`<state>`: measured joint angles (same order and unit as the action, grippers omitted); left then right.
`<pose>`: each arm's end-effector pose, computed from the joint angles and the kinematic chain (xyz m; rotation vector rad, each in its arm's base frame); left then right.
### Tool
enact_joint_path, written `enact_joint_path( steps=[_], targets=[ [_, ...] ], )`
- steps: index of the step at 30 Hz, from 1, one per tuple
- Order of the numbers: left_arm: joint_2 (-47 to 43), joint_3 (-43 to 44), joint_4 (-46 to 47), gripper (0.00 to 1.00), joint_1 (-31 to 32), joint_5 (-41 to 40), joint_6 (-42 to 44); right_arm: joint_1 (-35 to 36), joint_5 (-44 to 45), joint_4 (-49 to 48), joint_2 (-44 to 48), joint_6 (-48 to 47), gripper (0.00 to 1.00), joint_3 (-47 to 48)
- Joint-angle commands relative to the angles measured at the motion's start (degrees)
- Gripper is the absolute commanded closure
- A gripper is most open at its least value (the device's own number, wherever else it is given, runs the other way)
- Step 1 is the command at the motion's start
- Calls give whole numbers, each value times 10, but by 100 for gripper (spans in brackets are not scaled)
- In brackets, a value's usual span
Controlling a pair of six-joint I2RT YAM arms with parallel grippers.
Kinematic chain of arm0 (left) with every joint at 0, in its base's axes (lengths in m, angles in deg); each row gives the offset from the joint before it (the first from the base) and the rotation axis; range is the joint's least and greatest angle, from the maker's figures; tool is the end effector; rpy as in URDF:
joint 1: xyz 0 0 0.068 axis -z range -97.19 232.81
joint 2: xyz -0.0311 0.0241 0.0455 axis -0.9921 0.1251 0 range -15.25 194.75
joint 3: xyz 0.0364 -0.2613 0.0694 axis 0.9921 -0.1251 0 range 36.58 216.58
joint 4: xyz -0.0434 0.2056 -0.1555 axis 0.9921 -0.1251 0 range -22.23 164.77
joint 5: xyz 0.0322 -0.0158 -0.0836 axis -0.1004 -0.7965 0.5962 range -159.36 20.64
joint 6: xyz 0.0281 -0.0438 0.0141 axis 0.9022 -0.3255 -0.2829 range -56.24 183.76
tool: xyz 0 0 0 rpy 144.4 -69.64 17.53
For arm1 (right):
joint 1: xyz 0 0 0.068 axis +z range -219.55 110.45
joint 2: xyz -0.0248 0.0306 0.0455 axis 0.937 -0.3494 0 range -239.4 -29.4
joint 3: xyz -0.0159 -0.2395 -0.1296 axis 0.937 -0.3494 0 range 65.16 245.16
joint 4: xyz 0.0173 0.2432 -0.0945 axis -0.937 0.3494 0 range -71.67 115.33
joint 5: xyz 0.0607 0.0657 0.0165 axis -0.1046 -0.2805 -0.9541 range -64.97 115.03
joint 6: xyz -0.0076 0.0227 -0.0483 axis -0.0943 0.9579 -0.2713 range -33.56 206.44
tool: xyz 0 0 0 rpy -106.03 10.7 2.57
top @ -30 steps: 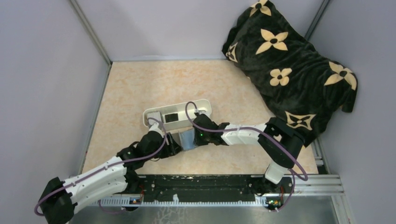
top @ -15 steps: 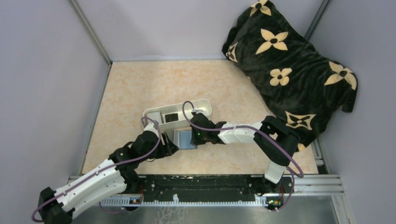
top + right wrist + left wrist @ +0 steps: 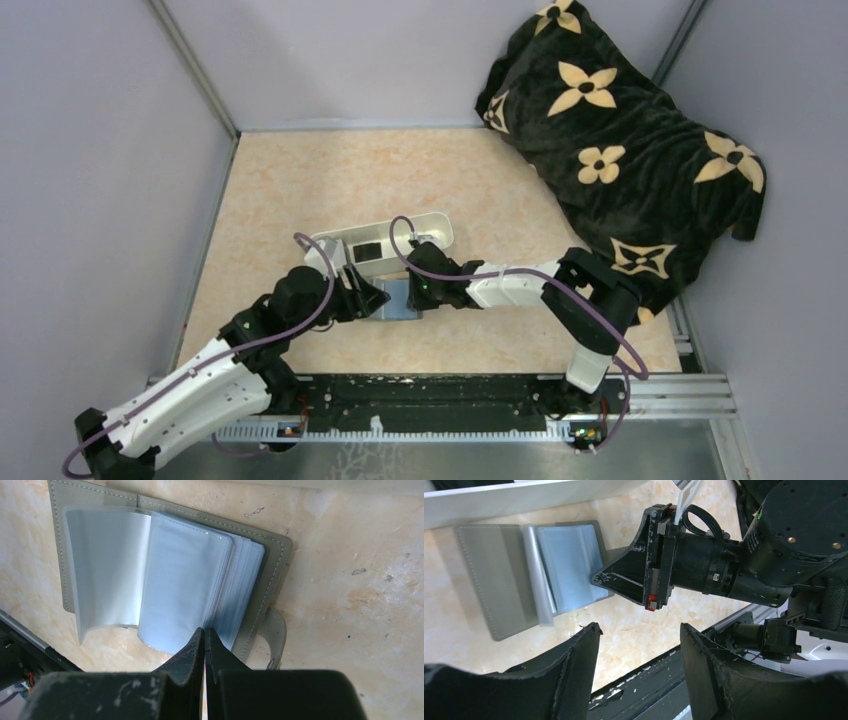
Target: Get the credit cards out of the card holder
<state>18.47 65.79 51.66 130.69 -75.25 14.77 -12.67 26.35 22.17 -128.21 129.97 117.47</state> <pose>0.1008 -0.1062 0.2498 -0.0892 2.1849 -0.9155 0.1879 0.2865 0.1536 -0.2908 2.5776 0.6998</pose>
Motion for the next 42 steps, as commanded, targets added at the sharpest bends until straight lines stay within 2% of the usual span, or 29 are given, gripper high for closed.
enact_joint_path(
  steps=[1, 15, 21, 35, 42],
  targets=[
    [46, -5, 77, 34, 2, 44, 10, 4, 0, -11, -9, -5, 100, 16],
    [179, -37, 172, 33, 1, -2, -8, 4, -7, -12, -5, -6, 100, 12],
    [222, -48, 164, 32, -3, -18, -16, 4, -9, -14, -3, -5, 100, 9],
    [172, -117, 119, 32, -27, -42, -16, 4, -10, -16, -7, -5, 100, 6],
    [102, -127, 74, 33, -28, -68, -21, 4, -12, -17, -10, -4, 100, 6]
  ],
)
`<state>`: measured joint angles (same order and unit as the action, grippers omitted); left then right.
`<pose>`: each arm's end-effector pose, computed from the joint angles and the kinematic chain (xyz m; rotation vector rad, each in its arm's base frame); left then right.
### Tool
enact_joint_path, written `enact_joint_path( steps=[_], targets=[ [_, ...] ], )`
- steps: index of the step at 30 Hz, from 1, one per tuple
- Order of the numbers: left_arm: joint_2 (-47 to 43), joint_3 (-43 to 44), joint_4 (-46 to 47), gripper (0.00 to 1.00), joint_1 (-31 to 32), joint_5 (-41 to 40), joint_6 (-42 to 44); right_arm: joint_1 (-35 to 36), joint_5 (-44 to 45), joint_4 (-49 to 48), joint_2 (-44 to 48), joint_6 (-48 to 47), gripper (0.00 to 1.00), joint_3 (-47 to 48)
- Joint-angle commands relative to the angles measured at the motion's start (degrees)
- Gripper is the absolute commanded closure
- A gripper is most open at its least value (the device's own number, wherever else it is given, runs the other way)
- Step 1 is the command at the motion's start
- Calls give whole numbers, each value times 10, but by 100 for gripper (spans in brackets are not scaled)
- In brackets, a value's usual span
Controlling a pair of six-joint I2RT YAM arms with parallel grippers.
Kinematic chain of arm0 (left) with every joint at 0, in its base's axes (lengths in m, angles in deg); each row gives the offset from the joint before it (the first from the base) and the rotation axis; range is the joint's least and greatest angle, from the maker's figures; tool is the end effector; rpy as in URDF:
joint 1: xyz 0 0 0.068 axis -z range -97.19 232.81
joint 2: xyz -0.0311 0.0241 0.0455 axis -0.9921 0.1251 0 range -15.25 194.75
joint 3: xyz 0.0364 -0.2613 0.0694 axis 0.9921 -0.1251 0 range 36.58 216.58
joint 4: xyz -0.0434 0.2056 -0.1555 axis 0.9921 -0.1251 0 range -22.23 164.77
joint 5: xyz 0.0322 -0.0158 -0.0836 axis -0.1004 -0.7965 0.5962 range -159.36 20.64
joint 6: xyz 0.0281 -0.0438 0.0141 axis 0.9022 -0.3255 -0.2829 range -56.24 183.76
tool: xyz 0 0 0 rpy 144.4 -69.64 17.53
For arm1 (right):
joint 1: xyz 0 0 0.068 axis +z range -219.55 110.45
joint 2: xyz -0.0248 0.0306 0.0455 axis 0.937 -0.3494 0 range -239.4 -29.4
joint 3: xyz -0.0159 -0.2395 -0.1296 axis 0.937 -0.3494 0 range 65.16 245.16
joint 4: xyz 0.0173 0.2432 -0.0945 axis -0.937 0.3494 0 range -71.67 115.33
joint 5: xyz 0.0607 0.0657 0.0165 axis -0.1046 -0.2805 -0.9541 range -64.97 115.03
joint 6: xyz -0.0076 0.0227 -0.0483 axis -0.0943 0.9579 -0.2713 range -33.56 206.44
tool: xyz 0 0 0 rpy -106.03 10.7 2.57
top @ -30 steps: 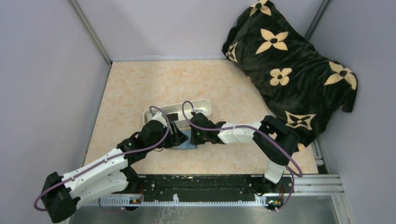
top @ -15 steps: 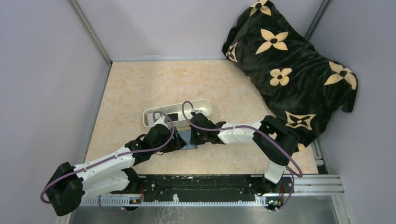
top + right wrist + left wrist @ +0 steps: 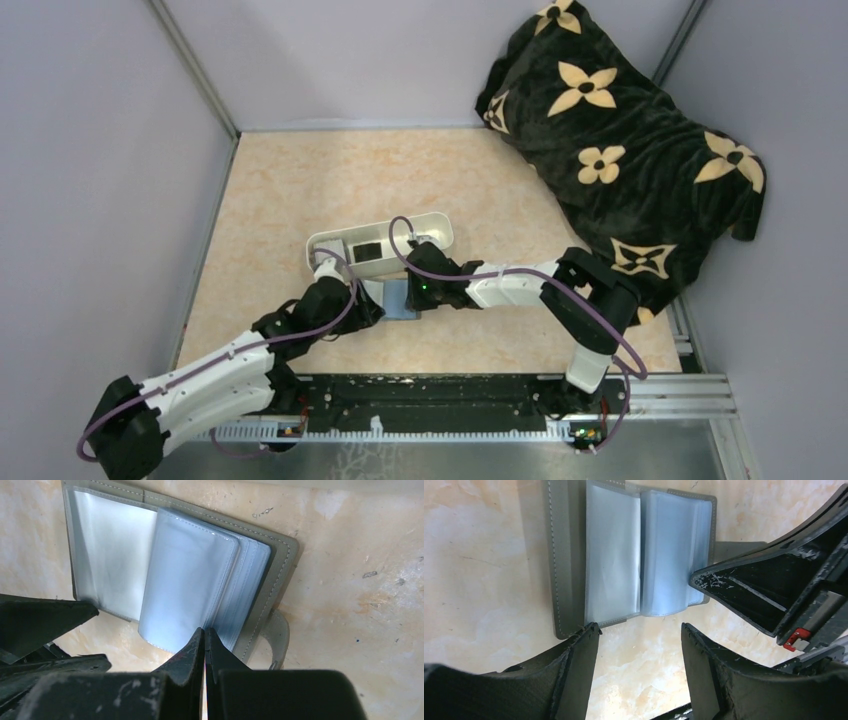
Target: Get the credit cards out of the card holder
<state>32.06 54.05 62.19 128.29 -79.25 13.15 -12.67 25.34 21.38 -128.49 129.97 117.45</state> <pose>0.1192 -0.1127 0.1640 -0.1978 2.3811 -0.6447 0.1881 0.2879 0.1529 -0.2991 2.5779 0.7244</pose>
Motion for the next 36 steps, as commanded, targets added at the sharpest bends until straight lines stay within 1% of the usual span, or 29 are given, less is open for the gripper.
enact_joint_path(
  steps=[1, 4, 11, 21, 30, 36],
  targets=[
    [-36, -10, -39, 33, -4, -33, -5, 4, -3, -8, -7, -4, 100, 6],
    [-38, -12, -42, 32, -4, -29, -7, 5, -4, -8, 0, -3, 100, 4],
    [-14, -26, -13, 32, -4, -20, -11, 7, -6, -5, 4, -5, 100, 7],
    [29, -31, 26, 33, -4, -3, -11, 12, -13, 1, -19, -15, 100, 36],
    [31, -20, 16, 33, -4, -4, -3, 12, -15, 4, -40, -19, 100, 62],
    [24, -23, 11, 33, -4, 11, -9, 12, -21, 5, -58, -24, 100, 82]
  ],
)
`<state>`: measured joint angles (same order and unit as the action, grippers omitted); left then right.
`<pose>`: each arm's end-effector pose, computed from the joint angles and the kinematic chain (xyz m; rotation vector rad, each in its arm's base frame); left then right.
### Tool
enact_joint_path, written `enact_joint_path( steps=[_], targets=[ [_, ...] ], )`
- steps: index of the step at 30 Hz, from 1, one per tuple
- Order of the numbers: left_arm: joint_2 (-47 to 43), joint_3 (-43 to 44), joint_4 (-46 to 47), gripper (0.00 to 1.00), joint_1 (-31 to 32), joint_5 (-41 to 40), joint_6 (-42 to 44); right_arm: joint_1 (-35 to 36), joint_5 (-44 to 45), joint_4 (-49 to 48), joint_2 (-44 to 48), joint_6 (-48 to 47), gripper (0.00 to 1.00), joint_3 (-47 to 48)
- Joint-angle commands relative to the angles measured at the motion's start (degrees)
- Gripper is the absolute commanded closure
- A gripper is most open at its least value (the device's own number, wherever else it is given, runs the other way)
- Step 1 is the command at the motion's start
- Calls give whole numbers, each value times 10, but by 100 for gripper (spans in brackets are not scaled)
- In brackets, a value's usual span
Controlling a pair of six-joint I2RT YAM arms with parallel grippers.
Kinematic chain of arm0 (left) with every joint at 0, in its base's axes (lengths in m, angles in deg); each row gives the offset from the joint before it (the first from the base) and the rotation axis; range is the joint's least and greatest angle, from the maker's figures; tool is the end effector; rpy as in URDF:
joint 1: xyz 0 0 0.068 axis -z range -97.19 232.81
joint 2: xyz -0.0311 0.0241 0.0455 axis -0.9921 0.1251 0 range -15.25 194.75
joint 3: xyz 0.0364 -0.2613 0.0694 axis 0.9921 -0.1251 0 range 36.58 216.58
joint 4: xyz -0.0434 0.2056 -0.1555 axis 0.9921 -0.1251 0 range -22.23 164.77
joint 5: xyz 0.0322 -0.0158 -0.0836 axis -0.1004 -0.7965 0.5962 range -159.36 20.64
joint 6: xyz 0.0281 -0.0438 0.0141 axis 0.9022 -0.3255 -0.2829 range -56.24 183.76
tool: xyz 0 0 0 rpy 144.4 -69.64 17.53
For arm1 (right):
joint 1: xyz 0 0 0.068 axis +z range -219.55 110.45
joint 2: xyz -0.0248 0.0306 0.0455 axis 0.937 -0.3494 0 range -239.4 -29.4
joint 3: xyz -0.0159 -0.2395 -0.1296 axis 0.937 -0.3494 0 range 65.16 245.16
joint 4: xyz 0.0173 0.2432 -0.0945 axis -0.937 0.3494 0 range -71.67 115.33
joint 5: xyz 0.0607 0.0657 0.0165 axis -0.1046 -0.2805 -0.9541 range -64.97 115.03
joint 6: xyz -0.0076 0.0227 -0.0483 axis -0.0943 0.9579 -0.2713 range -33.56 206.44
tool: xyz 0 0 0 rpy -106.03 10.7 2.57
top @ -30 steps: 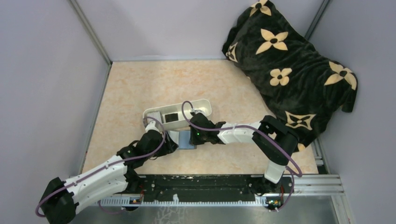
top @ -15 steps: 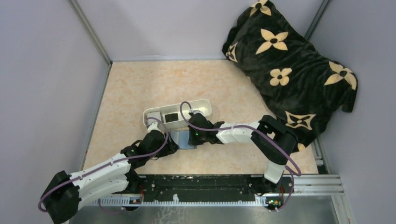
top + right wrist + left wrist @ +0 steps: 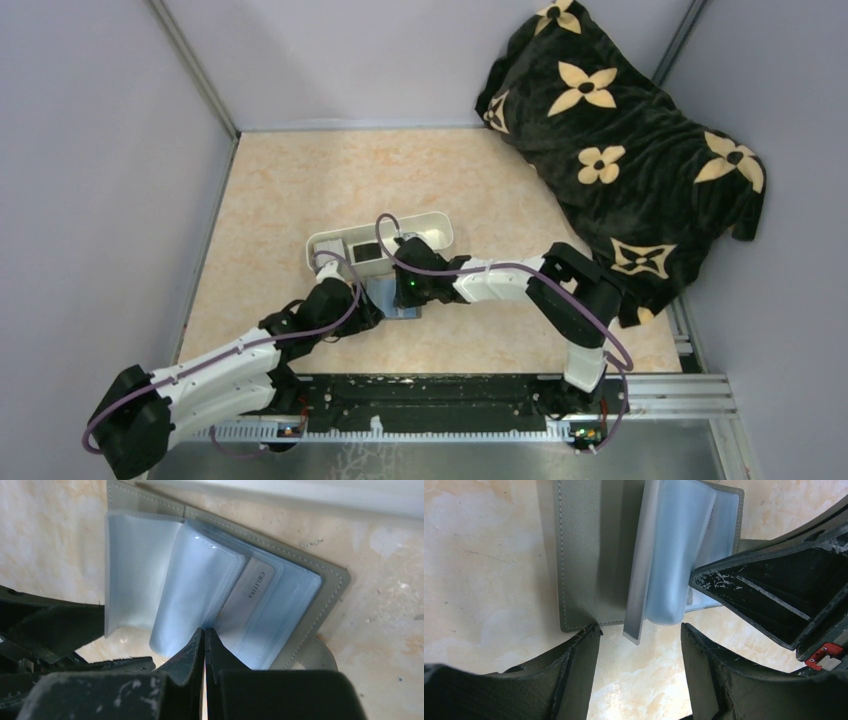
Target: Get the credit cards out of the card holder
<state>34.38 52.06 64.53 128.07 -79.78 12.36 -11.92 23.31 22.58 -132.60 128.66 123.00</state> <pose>0.1195 -0.1116 0.1504 -0.2217 2.4055 -0.6119 0.1951 0.3098 0.1549 -0.3638 2.5816 0.7592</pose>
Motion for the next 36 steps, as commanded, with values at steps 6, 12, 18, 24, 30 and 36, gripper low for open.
enact_joint_path(
  steps=[6, 12, 18, 24, 30, 36],
  targets=[
    [-42, -5, -30, 34, -2, 22, 3, 5, -6, -9, -31, -13, 100, 45],
    [-92, -4, -63, 34, -2, 20, 1, 5, -15, -14, -49, -16, 100, 67],
    [-121, -6, -99, 34, -2, 11, -6, 5, -23, -20, -62, -17, 100, 82],
    [-174, 27, -187, 34, -2, -49, -11, 5, -31, -29, -79, -15, 100, 85],
    [-215, 49, -227, 34, -2, -119, -24, 5, -36, -29, -81, -17, 100, 82],
    [-154, 87, -251, 34, -2, -180, -29, 5, -40, -26, -81, -21, 100, 82]
  ],
)
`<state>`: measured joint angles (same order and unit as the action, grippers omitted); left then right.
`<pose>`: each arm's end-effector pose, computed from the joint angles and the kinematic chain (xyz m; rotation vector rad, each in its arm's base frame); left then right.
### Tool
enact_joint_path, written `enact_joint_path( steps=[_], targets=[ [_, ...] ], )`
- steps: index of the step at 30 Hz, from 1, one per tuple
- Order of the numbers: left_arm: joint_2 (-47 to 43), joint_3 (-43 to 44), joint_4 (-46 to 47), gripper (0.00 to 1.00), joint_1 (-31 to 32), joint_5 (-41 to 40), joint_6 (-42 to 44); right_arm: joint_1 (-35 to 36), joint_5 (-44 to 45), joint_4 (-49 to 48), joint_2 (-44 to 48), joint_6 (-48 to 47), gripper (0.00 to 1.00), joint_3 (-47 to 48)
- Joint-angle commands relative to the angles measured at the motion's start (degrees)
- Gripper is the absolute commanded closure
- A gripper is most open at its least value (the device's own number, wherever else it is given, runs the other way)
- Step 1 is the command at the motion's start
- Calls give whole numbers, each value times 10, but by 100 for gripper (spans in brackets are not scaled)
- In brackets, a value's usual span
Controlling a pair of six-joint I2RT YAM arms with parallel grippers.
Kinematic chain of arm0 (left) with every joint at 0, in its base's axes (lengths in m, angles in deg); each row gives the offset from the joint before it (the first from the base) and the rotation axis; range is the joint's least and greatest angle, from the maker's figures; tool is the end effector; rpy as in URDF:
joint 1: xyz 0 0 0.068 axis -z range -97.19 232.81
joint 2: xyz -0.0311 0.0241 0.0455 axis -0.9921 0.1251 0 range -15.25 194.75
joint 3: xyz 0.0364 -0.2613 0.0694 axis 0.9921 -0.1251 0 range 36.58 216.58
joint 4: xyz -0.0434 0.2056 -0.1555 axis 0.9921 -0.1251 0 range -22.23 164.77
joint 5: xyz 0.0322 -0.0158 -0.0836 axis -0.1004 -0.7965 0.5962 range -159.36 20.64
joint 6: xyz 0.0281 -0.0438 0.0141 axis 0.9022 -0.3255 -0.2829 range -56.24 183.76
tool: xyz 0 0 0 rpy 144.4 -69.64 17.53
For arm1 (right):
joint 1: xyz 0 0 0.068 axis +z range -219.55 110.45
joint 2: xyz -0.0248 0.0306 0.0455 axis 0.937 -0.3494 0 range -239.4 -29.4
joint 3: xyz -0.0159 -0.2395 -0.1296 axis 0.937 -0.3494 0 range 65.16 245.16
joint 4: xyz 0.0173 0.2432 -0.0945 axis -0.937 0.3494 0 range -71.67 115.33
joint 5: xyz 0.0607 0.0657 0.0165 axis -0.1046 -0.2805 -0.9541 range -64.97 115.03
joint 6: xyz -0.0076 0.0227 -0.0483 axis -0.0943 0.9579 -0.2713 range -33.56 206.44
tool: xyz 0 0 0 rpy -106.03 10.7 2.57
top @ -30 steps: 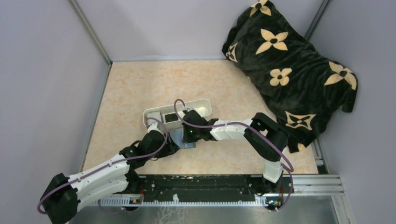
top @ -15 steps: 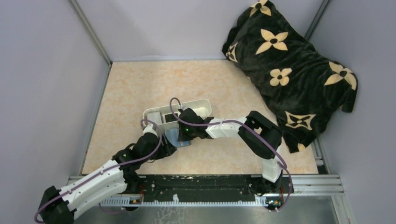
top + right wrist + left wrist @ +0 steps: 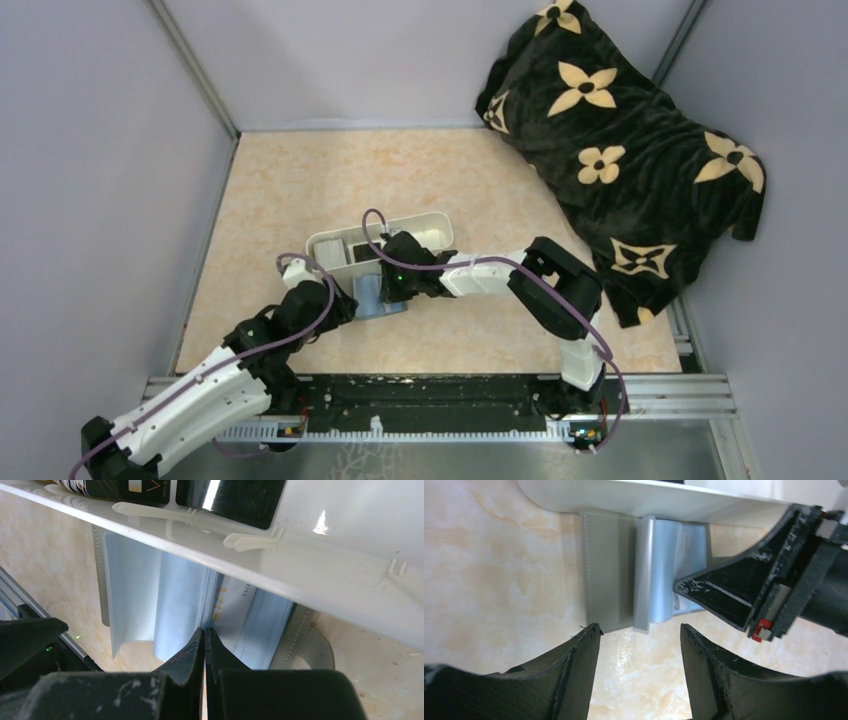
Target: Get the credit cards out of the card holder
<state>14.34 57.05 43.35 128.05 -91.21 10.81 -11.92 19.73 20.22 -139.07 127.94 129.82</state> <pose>0.0961 -0.0783 0.1946 -0.3519 2.2386 -0.5005 0.2110 0.3390 0.1513 -0.4102 2.5574 0.8564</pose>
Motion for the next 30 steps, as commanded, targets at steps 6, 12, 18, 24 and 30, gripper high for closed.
enact_joint_path(
  steps=[6, 12, 18, 24, 30],
  targets=[
    [160, 61, -42, 34, -1, -98, -47, 5, -6, 8, -12, -19, 100, 16],
    [230, 57, 17, 34, -2, -96, -41, 3, -2, 20, -9, -26, 100, 17],
    [269, 55, 68, 35, -2, -75, -23, 3, -5, 19, -12, -27, 100, 16],
    [290, 52, 74, 39, -2, -63, -19, 4, -13, 13, -18, -27, 100, 23],
    [274, 28, 69, 52, -2, -61, -28, 4, -26, 9, -28, -27, 100, 32]
  ],
)
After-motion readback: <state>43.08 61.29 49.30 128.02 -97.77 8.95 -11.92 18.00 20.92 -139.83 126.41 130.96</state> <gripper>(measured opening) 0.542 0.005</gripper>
